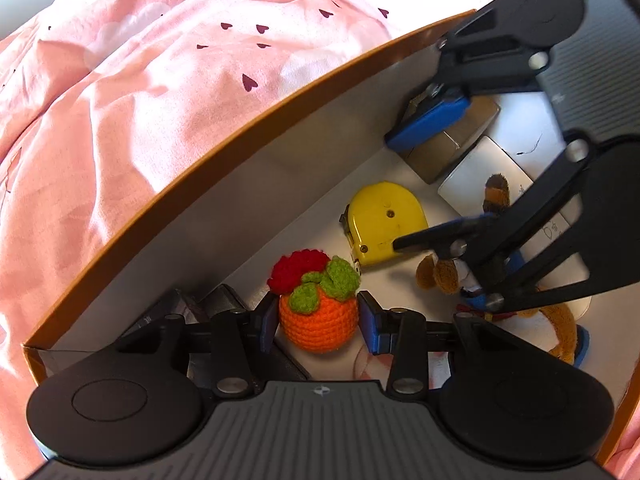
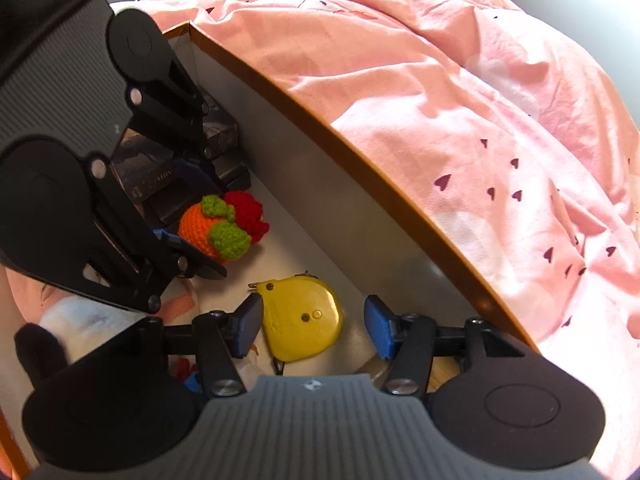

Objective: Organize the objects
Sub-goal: 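Lower the fruit into the shoebox with the left tool while the right tool lowers the tape measure, then open both tools and lift them out of the shoebox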

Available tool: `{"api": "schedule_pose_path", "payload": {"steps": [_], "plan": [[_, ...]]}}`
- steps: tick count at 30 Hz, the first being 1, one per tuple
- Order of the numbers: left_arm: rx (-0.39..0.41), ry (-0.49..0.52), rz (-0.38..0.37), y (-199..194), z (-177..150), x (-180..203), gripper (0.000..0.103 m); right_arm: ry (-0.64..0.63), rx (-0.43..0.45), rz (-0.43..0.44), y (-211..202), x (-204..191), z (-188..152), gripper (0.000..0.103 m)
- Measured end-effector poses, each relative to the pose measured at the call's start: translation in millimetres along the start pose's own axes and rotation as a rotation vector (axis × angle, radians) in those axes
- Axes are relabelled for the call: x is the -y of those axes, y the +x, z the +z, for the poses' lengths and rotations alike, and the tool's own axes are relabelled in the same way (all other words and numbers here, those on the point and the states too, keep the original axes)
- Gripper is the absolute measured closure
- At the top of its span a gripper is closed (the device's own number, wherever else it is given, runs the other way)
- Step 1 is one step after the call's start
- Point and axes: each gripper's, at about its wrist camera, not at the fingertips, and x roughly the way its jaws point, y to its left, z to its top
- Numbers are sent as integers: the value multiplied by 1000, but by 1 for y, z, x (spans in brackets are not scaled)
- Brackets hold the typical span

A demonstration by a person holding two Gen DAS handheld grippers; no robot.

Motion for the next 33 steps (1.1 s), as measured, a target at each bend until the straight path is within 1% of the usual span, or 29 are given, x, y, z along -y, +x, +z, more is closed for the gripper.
{"api": "schedule_pose_path", "payload": {"steps": [2, 5, 7, 8, 10, 14, 16, 18, 21, 22, 23, 24, 26, 27, 28, 29, 31, 33], "plan": [[0, -13, -6, 0, -3, 0, 53, 13, 8, -5, -7, -1, -3, 45], [11, -25, 13, -3, -8, 2, 43, 11, 18, -17, -16, -5, -6, 45], [35, -37, 27, -11, -13, 3, 42, 8, 27, -28, -22, -10, -8, 45], [47, -47, 27, -16, -16, 3, 40, 11, 32, -34, -26, -12, -9, 44], [82, -68, 25, -31, -23, 4, 40, 22, 44, -44, -34, -15, -10, 44], [186, -122, 69, -71, -43, 11, 40, 66, 83, -62, -57, -21, -15, 44], [242, -163, 110, -94, -51, 18, 40, 99, 105, -76, -73, -25, -18, 44], [298, -199, 171, -115, -60, 26, 39, 124, 131, -89, -90, -31, -23, 44], [393, -224, 235, -147, -75, 49, 38, 161, 166, -104, -117, -43, -30, 44], [421, -239, 255, -155, -71, 61, 38, 175, 180, -111, -127, -49, -33, 43], [452, -256, 271, -163, -73, 66, 36, 189, 192, -121, -137, -54, -36, 38], [483, -278, 286, -172, -78, 73, 32, 201, 209, -131, -147, -60, -41, 37], [539, -327, 301, -182, -84, 83, 28, 227, 250, -142, -163, -67, -42, 36], [567, -350, 303, -188, -91, 89, 27, 244, 272, -143, -172, -70, -45, 36], [587, -374, 305, -194, -96, 93, 27, 261, 293, -141, -181, -72, -47, 30], [604, -393, 308, -198, -102, 98, 24, 280, 315, -138, -190, -81, -53, 24], [634, -428, 313, -201, -112, 104, 21, 316, 353, -147, -202, -91, -62, 23], [661, -464, 335, -204, -124, 110, 21, 344, 387, -182, -212, -99, -70, 21]]}}
